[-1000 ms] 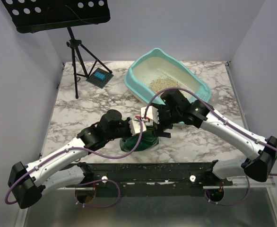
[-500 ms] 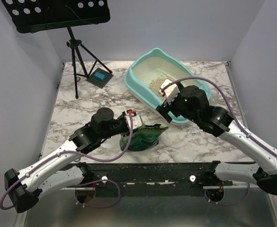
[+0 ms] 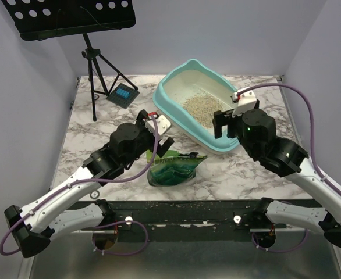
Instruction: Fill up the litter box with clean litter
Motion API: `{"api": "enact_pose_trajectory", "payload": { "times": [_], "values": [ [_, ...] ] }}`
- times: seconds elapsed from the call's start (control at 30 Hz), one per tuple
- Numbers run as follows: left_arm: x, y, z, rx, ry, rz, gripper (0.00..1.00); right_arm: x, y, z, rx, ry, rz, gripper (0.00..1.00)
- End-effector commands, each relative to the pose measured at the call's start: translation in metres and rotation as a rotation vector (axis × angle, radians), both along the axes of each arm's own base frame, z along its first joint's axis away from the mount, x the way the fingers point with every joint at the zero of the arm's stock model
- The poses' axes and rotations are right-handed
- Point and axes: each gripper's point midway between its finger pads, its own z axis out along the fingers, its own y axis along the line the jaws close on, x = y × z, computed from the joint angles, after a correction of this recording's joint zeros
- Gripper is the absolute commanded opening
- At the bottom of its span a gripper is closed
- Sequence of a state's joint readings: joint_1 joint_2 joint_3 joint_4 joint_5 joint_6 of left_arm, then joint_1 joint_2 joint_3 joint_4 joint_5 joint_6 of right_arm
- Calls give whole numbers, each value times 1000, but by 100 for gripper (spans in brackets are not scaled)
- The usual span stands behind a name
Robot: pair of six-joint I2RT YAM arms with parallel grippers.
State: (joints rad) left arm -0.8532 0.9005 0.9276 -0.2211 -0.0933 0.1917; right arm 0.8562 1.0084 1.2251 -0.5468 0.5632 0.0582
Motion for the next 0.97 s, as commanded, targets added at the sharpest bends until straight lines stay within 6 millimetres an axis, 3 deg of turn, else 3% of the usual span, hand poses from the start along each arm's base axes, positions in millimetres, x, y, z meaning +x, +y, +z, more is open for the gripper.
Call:
{"api": "enact_pose_trajectory", "payload": {
  "times": [0.0, 0.1, 0.33, 0.6, 0.93],
  "values": [
    [22, 15, 8, -33, 41, 190, 99, 0, -27, 16, 135, -37, -183, 100],
    [29, 22, 17, -83, 24, 262, 99, -3, -42, 21, 153, -63, -242, 100],
    [42, 50, 15, -107, 26, 435, 99, -7, -44, 25, 175, -93, -219, 100],
    [37, 38, 5, -123, 33, 362, 99, -1, -46, 23, 137, -109, -246, 100],
    [36, 45, 4, -118, 19, 381, 99, 8, -43, 23, 121, -144, -263, 100]
  ]
}}
